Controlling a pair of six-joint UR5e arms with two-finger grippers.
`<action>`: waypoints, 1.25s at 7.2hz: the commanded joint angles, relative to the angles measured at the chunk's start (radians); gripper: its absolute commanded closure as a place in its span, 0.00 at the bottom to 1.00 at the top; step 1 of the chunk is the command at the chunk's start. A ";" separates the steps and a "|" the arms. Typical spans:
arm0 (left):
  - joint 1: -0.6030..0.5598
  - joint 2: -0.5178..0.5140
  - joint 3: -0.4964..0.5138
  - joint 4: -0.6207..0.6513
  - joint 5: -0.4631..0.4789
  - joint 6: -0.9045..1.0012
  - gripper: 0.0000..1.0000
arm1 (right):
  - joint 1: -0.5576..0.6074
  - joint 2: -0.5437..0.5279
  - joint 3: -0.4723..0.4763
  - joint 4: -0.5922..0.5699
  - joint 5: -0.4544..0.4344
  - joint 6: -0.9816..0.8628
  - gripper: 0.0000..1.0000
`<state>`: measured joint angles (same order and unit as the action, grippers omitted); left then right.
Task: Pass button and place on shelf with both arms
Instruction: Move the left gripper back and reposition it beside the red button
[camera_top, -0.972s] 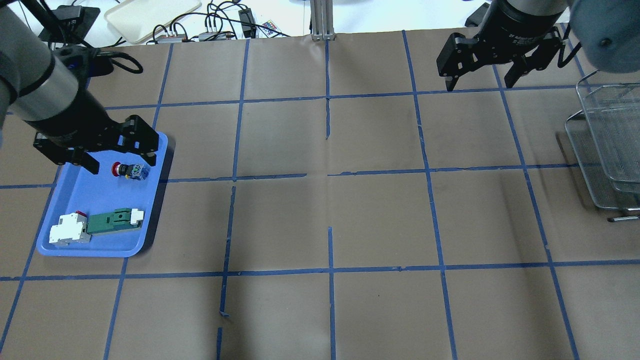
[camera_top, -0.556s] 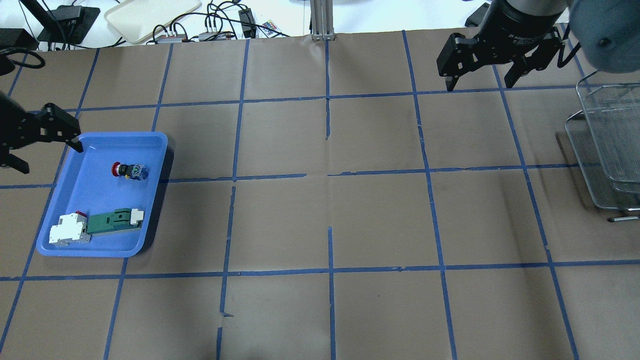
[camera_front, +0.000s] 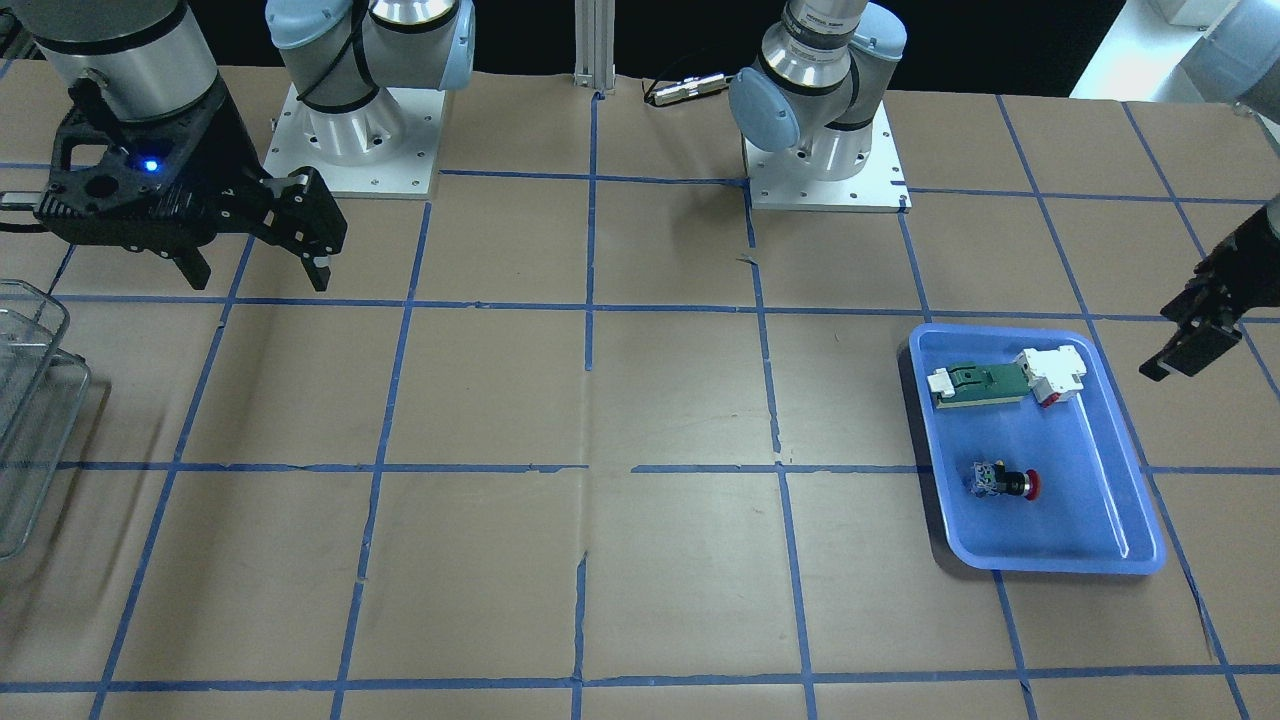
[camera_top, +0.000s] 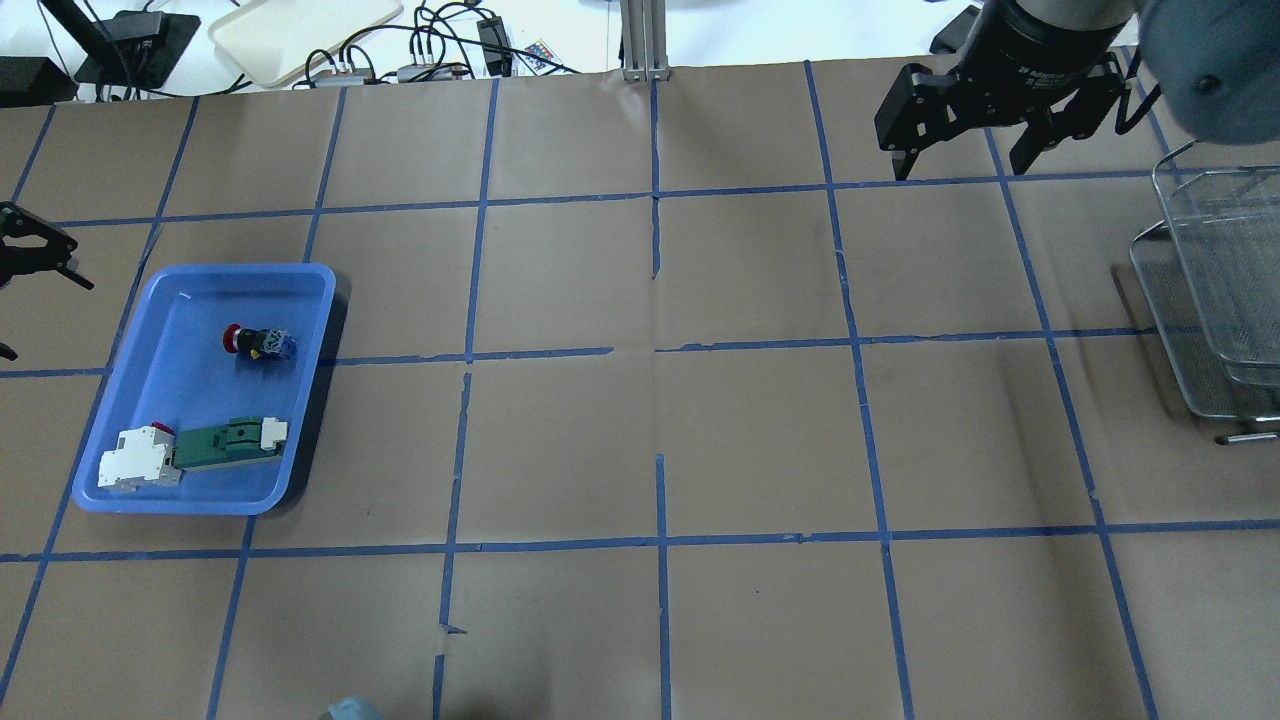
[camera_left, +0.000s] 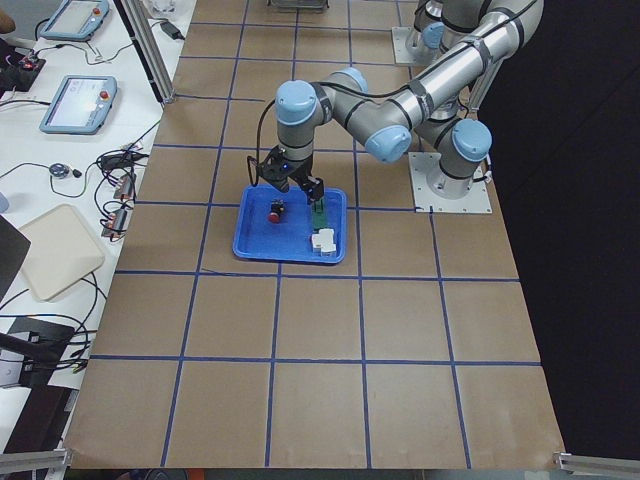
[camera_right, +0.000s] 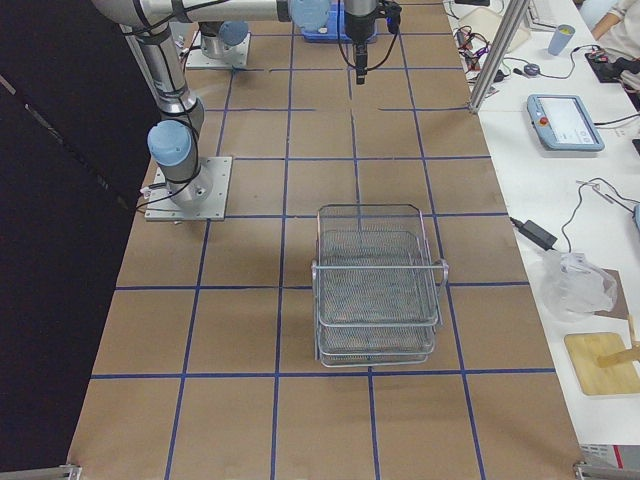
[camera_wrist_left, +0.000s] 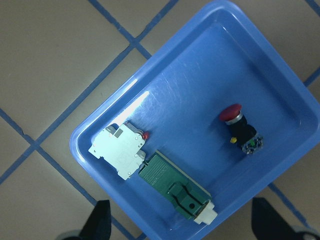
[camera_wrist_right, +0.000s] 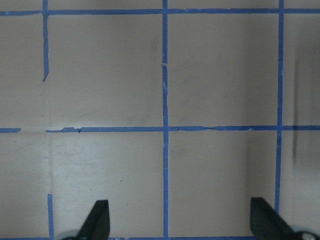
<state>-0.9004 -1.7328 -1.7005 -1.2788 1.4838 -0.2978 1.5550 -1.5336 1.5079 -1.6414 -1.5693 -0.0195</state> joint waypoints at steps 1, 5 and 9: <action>0.009 -0.131 0.028 0.055 -0.123 -0.168 0.00 | -0.001 0.004 0.001 0.000 0.000 0.003 0.00; 0.009 -0.250 0.021 0.058 -0.273 -0.336 0.00 | -0.001 0.010 0.000 0.002 -0.002 0.006 0.00; 0.009 -0.304 0.009 0.056 -0.269 -0.363 0.00 | -0.001 0.012 0.000 0.000 -0.002 0.006 0.00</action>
<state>-0.8912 -2.0202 -1.6913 -1.2221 1.2133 -0.6543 1.5539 -1.5228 1.5079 -1.6413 -1.5708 -0.0140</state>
